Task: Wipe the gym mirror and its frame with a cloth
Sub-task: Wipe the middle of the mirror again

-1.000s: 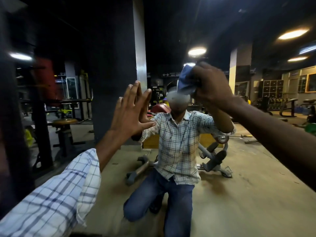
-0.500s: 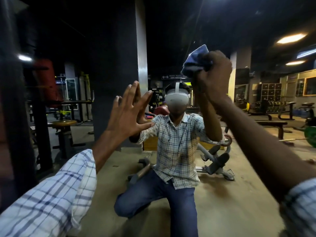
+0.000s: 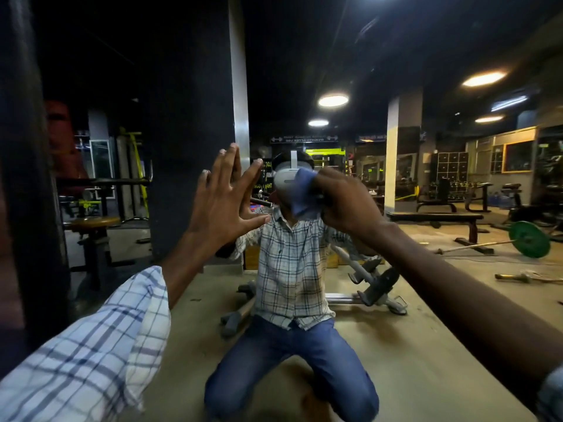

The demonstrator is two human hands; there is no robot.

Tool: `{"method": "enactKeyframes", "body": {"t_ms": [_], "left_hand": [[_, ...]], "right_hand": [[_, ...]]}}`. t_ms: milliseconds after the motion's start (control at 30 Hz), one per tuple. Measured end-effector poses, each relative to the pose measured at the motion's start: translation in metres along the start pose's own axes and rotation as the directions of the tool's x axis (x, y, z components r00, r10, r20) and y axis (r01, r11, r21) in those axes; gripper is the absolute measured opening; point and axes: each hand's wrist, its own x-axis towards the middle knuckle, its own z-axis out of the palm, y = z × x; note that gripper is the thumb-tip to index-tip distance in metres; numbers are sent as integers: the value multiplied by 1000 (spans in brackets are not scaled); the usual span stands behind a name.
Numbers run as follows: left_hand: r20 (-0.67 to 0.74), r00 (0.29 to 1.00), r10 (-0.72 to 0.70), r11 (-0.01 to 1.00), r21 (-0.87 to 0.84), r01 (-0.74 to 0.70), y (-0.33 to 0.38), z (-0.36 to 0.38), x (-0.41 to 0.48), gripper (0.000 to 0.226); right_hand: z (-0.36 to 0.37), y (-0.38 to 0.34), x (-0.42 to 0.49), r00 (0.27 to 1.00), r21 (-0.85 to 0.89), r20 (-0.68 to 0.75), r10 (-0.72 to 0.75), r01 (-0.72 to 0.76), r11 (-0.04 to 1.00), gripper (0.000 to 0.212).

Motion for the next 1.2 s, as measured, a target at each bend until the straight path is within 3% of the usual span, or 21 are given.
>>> {"method": "enactKeyframes", "body": {"t_ms": [67,200,233,300,367,400,467,500,600,633,667,733,767,800,867,933,1000,1033,1067,1133,1200], "left_hand": [[-9,1000,7,1000,-1,-7,-8,2,-6,115],[-20,999,31,999,-21,-31,-23,5,-12,114],[-30,999,35,999,-28,-36,-25,6,-12,114],[-35,999,40,998,-41,-41,-27,8,-13,114],[-43,998,45,997,-60,-48,-28,9,-14,113],[-44,998,51,996,-66,-54,-29,8,-15,113],[-43,997,62,997,-44,-64,-35,6,-15,112],[-35,997,62,998,-20,-63,-39,4,-16,112],[3,999,49,999,14,-49,-55,-1,-22,114],[17,999,43,999,15,-43,-61,-2,-25,114],[27,999,39,999,16,-40,-67,-3,-30,115],[31,999,25,1000,18,-25,-80,-4,-35,117],[41,999,13,1000,22,-13,-86,-6,-39,117],[52,999,4,1000,29,-6,-93,-8,-41,117],[67,998,-18,999,28,17,-106,-11,-44,118],[82,996,-37,999,16,36,-113,-13,-47,118],[90,995,-37,999,1,37,-114,-15,-48,119],[95,995,-34,999,-4,34,-114,-16,-48,119],[95,995,-27,1000,0,28,-115,-17,-47,119],[85,996,-9,1000,10,8,-119,-19,-46,119],[88,996,-12,1000,11,11,-130,-22,-45,120]], "right_hand": [[-6,-3,-8,1000,-7,-17,-9,9,1000,29],[-11,-8,-15,829,170,-496,260,-201,965,17],[-4,-13,-16,843,168,-471,259,-203,965,19],[14,-24,-27,966,116,-226,125,-101,988,30],[10,-27,-39,1000,49,-8,30,-30,998,39],[3,-24,-39,999,25,24,25,-25,999,41],[-10,-13,-27,989,4,-123,87,-87,996,38],[-15,-9,-17,949,39,-266,168,-163,986,33],[-7,-18,19,649,302,-589,481,-376,876,30],[3,-32,28,656,322,-594,466,-337,885,28],[16,-47,32,758,258,-552,347,-241,936,25],[36,-72,32,967,73,-251,45,-27,997,28],[35,-76,33,995,-5,-95,-35,35,999,33],[27,-69,41,998,-52,-40,-54,52,997,34],[9,-55,60,977,-54,-210,25,-38,998,32],[-9,-43,75,818,115,-491,298,-278,954,34],[-4,-45,83,662,281,-583,471,-379,882,32],[6,-54,86,701,260,-565,435,-349,900,28],[18,-67,87,803,188,-498,328,-269,945,25],[31,-88,87,970,18,-238,56,-53,998,26],[26,-89,100,989,-70,-138,-53,44,997,26]]}}
